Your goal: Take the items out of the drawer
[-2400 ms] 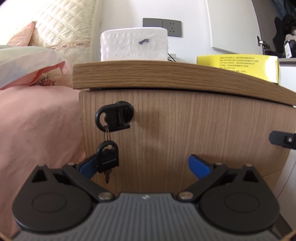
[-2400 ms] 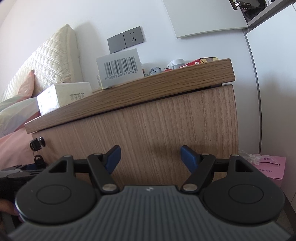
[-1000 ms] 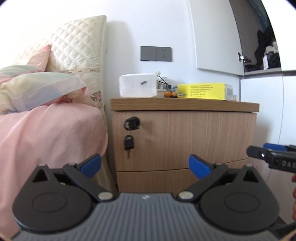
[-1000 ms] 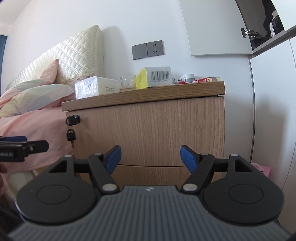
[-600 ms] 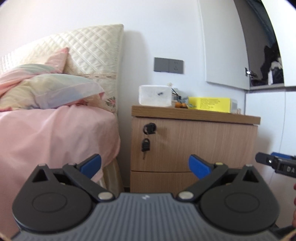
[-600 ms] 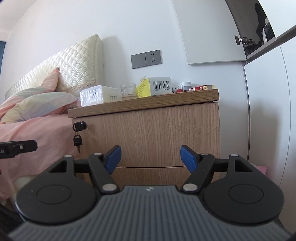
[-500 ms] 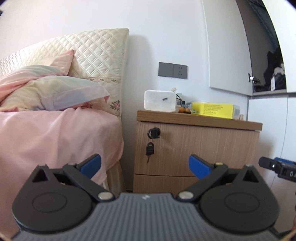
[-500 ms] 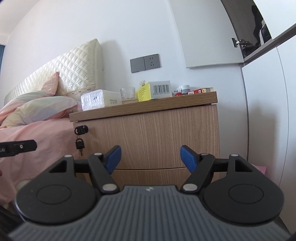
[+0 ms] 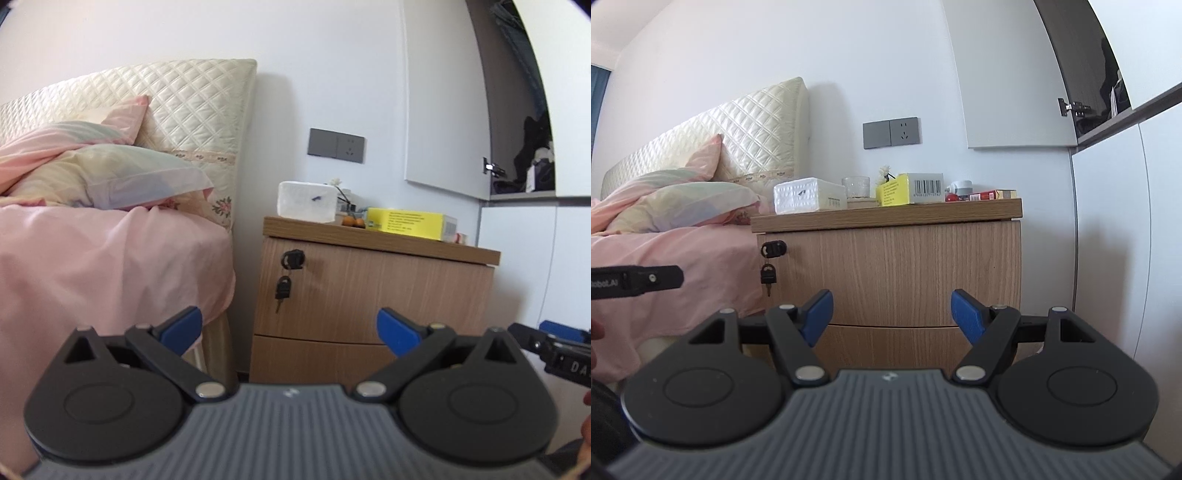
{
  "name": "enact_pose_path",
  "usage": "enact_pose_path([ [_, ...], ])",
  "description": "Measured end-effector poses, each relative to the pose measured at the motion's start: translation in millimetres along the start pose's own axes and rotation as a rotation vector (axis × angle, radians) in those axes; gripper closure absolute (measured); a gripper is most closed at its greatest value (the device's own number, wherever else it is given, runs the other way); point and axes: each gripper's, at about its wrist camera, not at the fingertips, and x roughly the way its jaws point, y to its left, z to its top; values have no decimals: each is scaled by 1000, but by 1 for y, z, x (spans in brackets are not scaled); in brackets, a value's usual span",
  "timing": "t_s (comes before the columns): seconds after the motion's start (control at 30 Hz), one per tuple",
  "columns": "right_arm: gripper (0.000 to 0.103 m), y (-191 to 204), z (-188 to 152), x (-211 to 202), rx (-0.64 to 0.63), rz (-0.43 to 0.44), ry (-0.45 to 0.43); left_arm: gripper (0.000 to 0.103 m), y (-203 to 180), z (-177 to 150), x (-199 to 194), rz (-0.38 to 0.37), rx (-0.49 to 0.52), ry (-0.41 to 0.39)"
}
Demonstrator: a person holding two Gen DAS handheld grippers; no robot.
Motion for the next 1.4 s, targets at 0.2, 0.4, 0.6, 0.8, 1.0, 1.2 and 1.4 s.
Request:
enact_pose_path([
  [0.2,29,-3,-3,-5,7,7,-5,0,-9,-3,5,-12,39,28],
  [0.4,29,-6,-4,1,18,4,10,0,-14,-6,10,-12,58,55],
  [0.6,29,0,-6,4,8,15,22,0,-4,-4,12,40,5,60],
  [0.8,29,1,-8,3,5,14,22,0,0,-3,9,48,-7,66],
  [1.0,14,-3,-9,7,38,1,30,0,1,-4,9,45,-1,73],
  [1.2,15,-5,-11,11,57,-13,36,0,0,-5,9,40,3,79],
  [1.4,15,1,-13,12,28,-19,40,0,-3,-5,11,33,6,84],
])
